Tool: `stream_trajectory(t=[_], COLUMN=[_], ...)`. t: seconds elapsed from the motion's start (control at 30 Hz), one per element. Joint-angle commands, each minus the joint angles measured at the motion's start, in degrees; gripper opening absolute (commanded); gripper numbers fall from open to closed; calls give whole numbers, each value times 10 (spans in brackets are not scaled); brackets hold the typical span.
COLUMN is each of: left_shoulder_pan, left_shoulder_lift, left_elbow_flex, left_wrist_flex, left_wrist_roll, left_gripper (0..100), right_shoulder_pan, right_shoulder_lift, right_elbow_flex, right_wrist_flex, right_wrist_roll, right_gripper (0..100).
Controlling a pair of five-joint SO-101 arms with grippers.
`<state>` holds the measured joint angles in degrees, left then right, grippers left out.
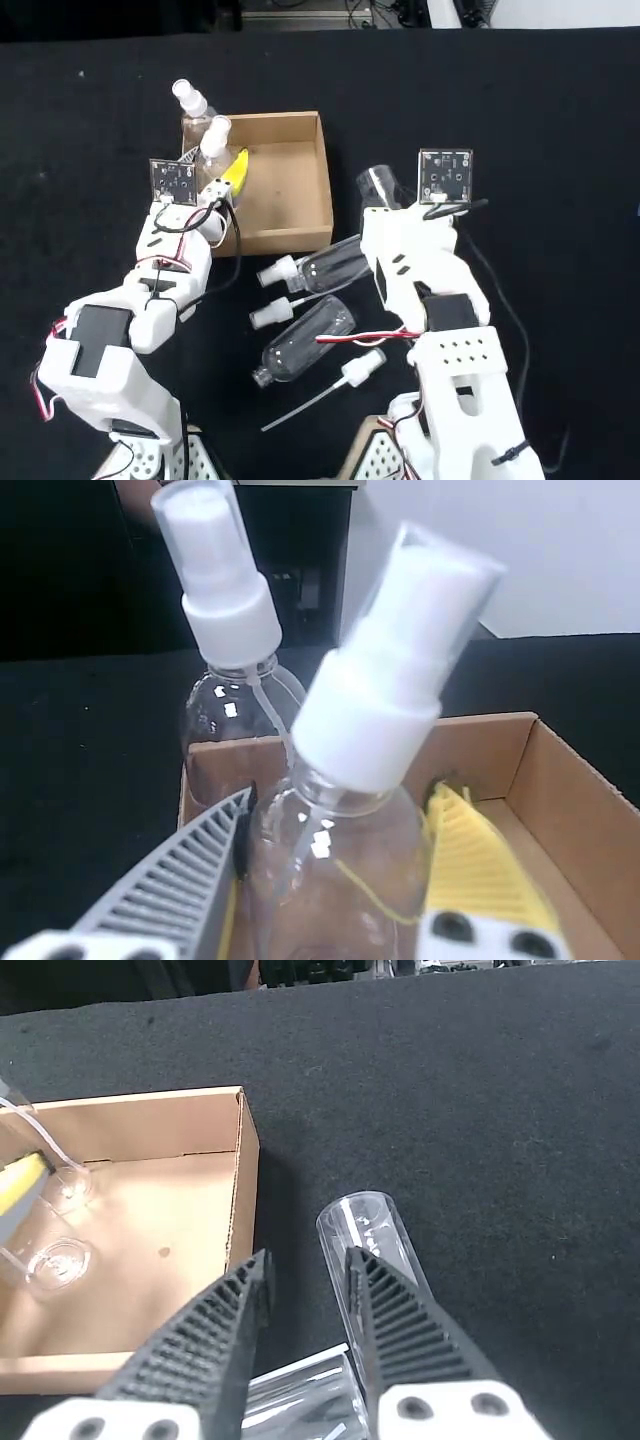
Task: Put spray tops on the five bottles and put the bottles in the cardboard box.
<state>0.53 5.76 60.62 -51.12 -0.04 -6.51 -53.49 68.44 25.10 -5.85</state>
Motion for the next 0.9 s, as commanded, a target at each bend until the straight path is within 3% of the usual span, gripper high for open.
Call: stream_trajectory(t=[0.0, 0.33, 0.53, 0.87], left_shoulder_pan=[-6, -5, 0, 15], left_shoulder_lift=[-3, -13, -112, -383], left_elbow_flex=[-21, 0, 48, 44], left_wrist_flex=[-11, -15, 0, 356], left_wrist_roll=[4, 3, 4, 4], left_gripper=[323, 286, 282, 281], right_shoulder_pan=[-9, -9, -9, -9], right_shoulder_lift=[-12, -12, -12, -11], right_elbow_flex=[-3, -3, -3, -3], right_wrist_flex=[-15, -15, -15, -15], right_wrist_roll=[1, 1, 1, 1], right_gripper=[96, 96, 96, 96])
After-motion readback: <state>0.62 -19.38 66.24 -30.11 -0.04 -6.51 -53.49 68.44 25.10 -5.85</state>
